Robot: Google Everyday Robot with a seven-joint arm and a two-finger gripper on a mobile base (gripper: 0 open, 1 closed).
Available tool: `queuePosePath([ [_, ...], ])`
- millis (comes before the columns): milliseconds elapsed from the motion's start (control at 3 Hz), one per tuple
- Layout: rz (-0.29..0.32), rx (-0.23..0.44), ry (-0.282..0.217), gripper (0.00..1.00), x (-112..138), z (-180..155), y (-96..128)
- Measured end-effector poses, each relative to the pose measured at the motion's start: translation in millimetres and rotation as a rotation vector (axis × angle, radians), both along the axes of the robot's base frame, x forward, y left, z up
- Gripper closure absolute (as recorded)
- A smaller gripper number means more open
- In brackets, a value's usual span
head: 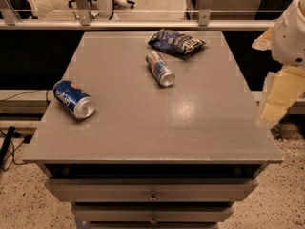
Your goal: Pick pepsi can
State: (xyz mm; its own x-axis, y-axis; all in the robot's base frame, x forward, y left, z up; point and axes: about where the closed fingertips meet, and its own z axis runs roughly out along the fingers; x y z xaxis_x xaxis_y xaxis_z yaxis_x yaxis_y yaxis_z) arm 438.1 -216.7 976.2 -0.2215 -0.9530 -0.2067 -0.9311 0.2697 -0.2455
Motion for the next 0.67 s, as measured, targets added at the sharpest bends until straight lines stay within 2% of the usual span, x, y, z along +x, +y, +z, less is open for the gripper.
queuePosePath([
  [667,0.002,0.02,-0.005,0.0,1.9,2.7,4.2],
])
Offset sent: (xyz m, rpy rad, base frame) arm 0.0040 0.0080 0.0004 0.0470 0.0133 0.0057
